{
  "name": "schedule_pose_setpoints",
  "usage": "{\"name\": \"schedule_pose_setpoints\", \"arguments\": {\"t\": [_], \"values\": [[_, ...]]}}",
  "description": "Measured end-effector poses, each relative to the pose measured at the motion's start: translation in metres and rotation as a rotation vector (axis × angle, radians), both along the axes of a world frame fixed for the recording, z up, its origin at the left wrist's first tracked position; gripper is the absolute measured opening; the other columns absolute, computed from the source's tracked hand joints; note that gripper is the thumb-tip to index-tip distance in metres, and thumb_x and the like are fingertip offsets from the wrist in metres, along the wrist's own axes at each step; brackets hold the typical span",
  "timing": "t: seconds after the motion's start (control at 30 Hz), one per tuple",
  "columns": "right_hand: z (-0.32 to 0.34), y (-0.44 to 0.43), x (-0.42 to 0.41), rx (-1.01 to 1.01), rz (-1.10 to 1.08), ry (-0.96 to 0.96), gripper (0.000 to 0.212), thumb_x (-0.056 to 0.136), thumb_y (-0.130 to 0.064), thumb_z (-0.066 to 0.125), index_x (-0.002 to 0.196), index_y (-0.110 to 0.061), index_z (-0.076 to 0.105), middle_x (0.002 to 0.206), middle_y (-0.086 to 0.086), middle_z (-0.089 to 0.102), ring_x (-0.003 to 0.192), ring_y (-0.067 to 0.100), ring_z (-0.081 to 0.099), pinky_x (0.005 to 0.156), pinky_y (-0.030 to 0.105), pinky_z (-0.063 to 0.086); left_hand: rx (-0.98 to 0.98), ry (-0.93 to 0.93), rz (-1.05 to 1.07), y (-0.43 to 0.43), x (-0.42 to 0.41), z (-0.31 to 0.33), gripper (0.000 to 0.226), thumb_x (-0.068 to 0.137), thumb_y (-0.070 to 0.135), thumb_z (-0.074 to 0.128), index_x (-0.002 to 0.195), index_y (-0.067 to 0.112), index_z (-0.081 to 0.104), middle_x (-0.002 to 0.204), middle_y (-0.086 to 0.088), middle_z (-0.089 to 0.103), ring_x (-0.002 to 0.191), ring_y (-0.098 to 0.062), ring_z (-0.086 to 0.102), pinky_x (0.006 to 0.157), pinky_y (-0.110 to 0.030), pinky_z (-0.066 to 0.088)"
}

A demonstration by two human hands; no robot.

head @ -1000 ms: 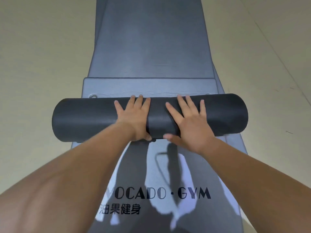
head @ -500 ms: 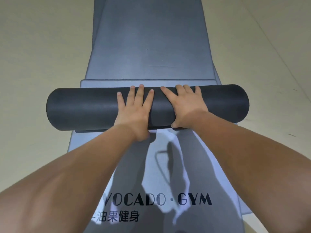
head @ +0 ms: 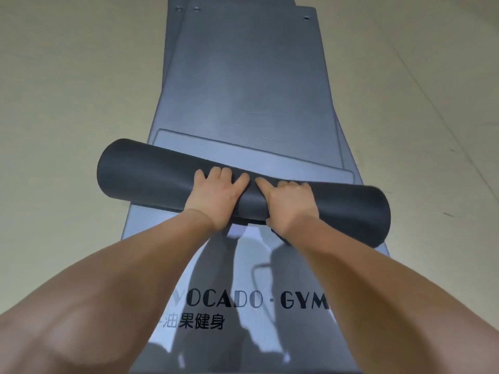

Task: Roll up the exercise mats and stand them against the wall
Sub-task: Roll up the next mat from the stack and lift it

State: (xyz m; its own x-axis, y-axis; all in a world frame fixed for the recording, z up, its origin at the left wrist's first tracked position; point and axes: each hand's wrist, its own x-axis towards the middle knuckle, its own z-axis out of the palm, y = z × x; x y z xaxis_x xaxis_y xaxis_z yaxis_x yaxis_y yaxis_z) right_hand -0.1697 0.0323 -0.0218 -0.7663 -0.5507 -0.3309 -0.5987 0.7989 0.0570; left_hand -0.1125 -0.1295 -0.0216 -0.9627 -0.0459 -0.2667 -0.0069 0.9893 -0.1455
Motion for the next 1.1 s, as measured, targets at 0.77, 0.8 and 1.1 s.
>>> {"name": "schedule_pose_setpoints", "arguments": {"t": [0.77, 0.8, 1.1], "values": [[-0.013, 0.070, 0.064, -0.181, 0.232, 0.127, 0.111, 0.076, -0.089, 0.053, 0.164, -0.038, 0.010, 0.173, 0.014, 0.014, 0.157, 0.039, 0.021, 0.121, 0.074, 0.011, 0.255, -0.091, -0.046, 0.017, 0.077, -0.002, 0.142, 0.060, 0.081, 0.070, 0.158, 0.029, -0.018, 0.169, -0.003, -0.018, 0.154, -0.035, -0.020, 0.114, -0.074, -0.008], [-0.014, 0.069, 0.065, -0.161, 0.218, 0.142, 0.114, 0.074, -0.093, 0.048, 0.165, -0.035, 0.010, 0.173, 0.016, 0.011, 0.158, 0.041, 0.017, 0.121, 0.074, 0.007, 0.235, -0.108, -0.047, 0.015, 0.067, -0.001, 0.148, 0.054, 0.086, 0.070, 0.158, 0.029, -0.018, 0.168, -0.002, -0.020, 0.154, -0.035, -0.021, 0.115, -0.074, -0.008], [-0.012, 0.030, 0.024, 0.101, -0.007, -0.038, 0.161, 0.055, -0.089, 0.075, 0.152, -0.031, -0.040, 0.168, 0.023, -0.022, 0.156, 0.047, -0.014, 0.117, 0.078, -0.003, 0.212, -0.139, -0.006, 0.000, -0.008, -0.003, 0.153, 0.054, 0.087, 0.071, 0.160, 0.024, -0.019, 0.169, -0.003, -0.021, 0.155, -0.028, -0.022, 0.118, -0.070, -0.008]]}}
